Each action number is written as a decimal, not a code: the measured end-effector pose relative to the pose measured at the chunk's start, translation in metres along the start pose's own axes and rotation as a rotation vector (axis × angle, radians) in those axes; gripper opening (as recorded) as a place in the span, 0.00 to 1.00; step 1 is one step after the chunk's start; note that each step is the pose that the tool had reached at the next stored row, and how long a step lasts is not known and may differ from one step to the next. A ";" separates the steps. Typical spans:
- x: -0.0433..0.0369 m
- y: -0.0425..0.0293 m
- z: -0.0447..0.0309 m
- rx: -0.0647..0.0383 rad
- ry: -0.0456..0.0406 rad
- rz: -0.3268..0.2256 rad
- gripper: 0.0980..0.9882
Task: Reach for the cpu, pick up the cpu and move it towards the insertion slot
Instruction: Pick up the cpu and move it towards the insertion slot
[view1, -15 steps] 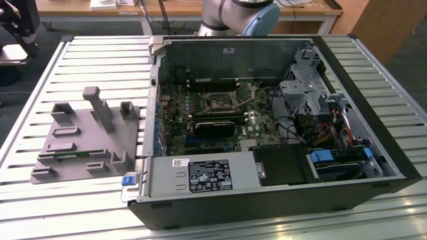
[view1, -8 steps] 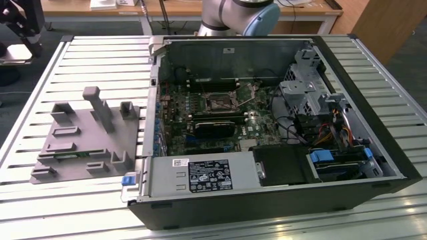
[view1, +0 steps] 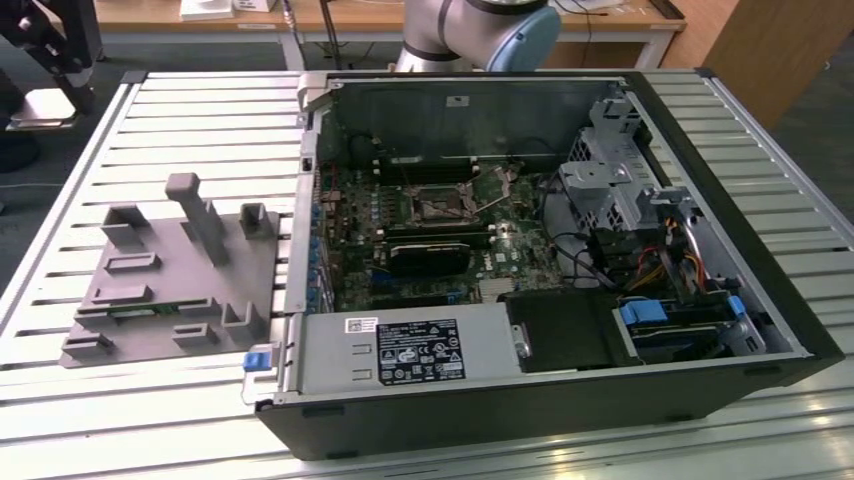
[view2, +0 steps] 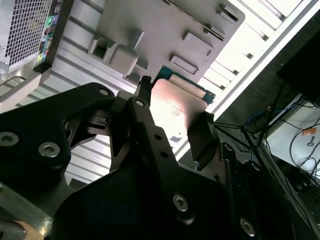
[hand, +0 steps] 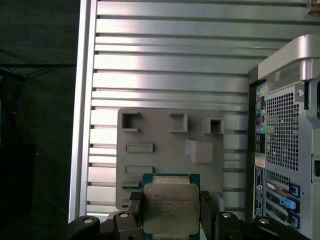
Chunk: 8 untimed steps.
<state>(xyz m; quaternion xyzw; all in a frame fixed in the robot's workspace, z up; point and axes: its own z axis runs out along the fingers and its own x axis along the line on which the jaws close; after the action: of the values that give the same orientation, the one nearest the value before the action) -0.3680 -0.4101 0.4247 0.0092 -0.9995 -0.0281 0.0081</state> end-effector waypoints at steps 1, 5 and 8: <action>-0.0007 0.0000 -0.0001 0.000 0.0001 0.000 0.50; -0.0031 0.0000 -0.0001 0.000 0.0001 0.000 0.50; -0.0048 0.0000 -0.0001 0.000 0.0001 0.000 0.50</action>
<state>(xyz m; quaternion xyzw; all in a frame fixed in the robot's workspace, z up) -0.3632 -0.4101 0.4247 0.0091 -0.9995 -0.0280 0.0081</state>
